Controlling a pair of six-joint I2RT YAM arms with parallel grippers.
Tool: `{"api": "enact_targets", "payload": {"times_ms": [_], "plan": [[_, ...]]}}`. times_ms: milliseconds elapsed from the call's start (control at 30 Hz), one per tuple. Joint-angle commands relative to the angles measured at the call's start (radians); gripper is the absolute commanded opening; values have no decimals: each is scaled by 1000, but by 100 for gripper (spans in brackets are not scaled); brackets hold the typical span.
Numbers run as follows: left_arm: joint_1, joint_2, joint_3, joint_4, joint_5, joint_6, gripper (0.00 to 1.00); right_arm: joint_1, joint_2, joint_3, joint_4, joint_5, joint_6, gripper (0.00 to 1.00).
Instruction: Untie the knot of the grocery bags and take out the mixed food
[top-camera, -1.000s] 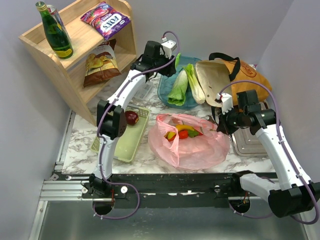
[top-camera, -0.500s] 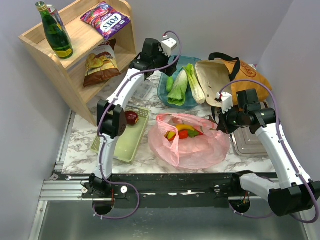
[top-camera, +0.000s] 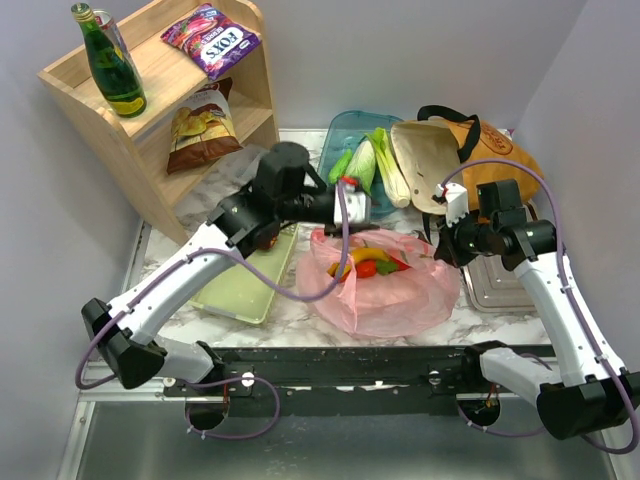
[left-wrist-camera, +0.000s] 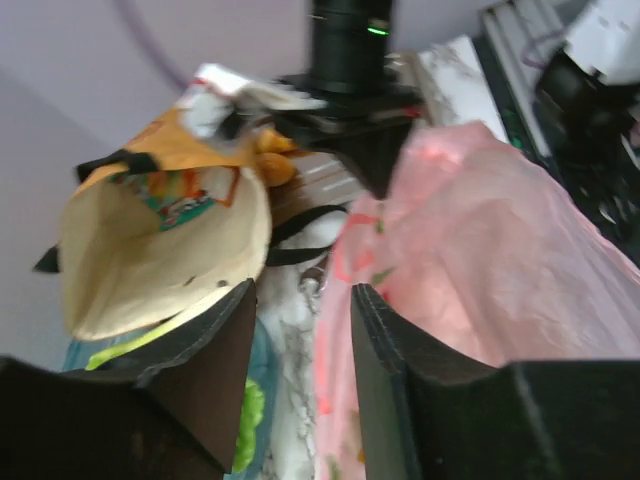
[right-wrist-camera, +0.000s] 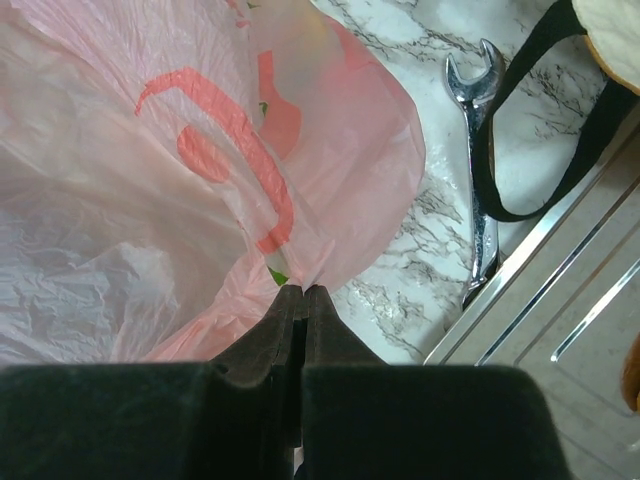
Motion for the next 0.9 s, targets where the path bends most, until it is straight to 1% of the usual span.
{"api": "enact_targets", "payload": {"times_ms": [0, 100, 167, 267, 367, 400, 500, 600, 733, 867], "plan": [[-131, -4, -167, -145, -59, 261, 38, -2, -17, 6, -2, -42, -11, 1], [-215, 18, -251, -120, -224, 243, 34, -2, -25, 1, -4, -40, -19, 1], [-251, 35, -316, -75, -301, 231, 33, -2, -29, -2, -4, -38, -20, 1], [-263, 92, -397, 9, -398, 187, 33, -2, -35, 4, -1, -31, -11, 1], [-256, 187, -403, 44, -496, 134, 31, -2, -42, 6, 0, -28, -5, 1], [-255, 214, -406, 62, -530, 124, 32, -2, -44, 6, -1, -28, -2, 1], [-256, 282, -393, 97, -618, 99, 42, -2, -51, 3, -3, -30, 1, 1], [-256, 325, -373, 112, -660, 83, 46, -2, -57, 2, -8, -26, 3, 1], [-256, 376, -352, 128, -720, 85, 48, -2, -64, -4, -13, -26, 2, 1], [-256, 429, -304, 97, -722, 82, 51, -2, -64, -6, -14, -27, 3, 1]]}}
